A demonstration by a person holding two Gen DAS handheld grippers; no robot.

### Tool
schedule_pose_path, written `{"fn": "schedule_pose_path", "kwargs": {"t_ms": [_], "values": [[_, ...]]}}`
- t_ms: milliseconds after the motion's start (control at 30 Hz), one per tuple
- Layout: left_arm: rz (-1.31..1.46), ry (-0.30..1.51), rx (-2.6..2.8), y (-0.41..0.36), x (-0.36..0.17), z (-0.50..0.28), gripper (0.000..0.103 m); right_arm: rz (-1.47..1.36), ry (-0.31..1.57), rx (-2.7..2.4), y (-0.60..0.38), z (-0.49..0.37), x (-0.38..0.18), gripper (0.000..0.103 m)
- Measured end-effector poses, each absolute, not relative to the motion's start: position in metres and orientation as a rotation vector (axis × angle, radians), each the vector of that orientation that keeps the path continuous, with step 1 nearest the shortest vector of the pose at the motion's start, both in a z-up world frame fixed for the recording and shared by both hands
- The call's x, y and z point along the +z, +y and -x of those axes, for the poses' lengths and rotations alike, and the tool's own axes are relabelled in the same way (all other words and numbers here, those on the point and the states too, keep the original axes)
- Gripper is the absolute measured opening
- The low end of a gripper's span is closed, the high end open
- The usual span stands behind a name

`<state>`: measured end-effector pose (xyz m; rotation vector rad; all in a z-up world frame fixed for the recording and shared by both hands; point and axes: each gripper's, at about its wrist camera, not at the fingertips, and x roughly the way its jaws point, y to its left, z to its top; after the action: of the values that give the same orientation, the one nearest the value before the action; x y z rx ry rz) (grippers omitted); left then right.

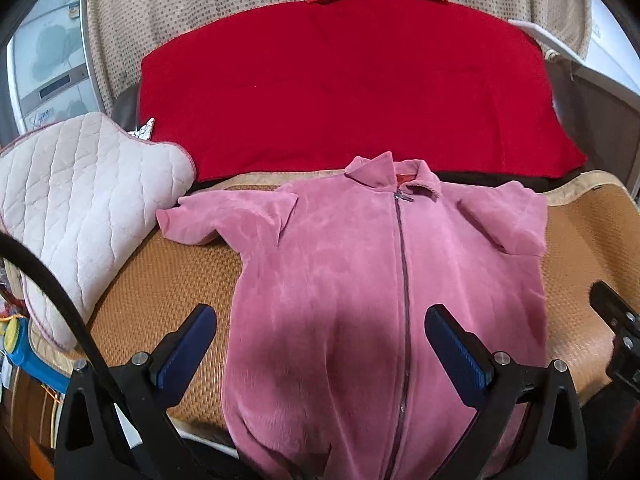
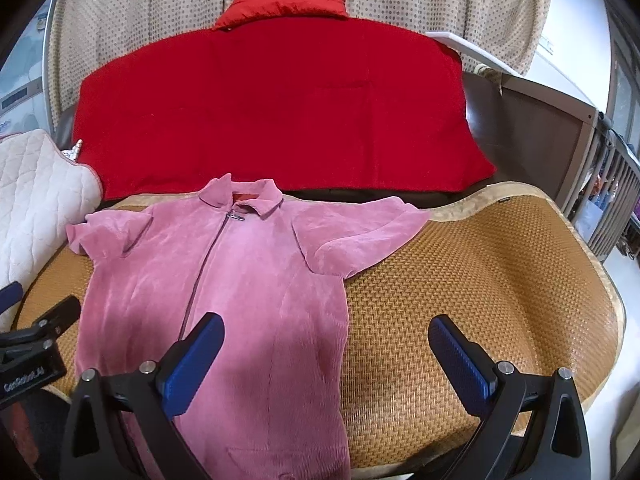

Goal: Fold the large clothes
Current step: 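Move both tools toward the jacket, right tool toward its sleeve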

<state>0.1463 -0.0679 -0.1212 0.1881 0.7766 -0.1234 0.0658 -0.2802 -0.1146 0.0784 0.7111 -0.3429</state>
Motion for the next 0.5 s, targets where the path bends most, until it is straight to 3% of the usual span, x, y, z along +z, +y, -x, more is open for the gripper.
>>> {"fn": "schedule_pose_path", "kwargs": {"t_ms": [333, 500], "values": [[-0.155, 0.768, -0.13, -0.086, -0.136, -0.2, 0.103, -0.07, 0.756, -0.335, -0.294, -0.101, -0.132, 0.103], [-0.138, 0.682, -0.15, -0.099, -0.153, -0.236, 0.103, -0.213, 0.758, -0.292, -0.335, -0.12, -0.138, 0.103]]}}
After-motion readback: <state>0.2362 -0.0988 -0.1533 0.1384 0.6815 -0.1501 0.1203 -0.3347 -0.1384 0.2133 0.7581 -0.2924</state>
